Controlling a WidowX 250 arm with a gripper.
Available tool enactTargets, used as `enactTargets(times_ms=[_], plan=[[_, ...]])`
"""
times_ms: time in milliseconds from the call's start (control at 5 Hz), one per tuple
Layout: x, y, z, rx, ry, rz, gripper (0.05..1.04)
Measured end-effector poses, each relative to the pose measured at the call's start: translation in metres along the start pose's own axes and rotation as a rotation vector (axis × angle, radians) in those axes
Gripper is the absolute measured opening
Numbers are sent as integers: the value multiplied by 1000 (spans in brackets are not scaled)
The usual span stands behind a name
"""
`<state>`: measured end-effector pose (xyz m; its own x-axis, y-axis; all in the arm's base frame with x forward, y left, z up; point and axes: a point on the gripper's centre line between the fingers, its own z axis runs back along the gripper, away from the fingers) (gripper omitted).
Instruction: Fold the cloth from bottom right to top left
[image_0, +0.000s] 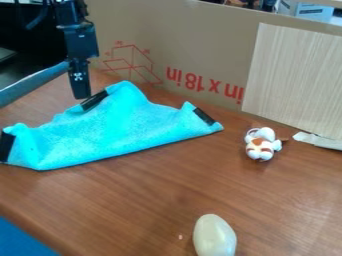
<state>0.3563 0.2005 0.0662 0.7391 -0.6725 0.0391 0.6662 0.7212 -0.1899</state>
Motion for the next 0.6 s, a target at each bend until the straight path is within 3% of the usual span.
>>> enactTargets(times_ms=[200, 400, 600], plan=[[0, -5, 12, 45, -14, -18, 1011], [0, -16, 39, 105, -66, -40, 1007], [-27, -31, 82, 179, -148, -37, 1001]])
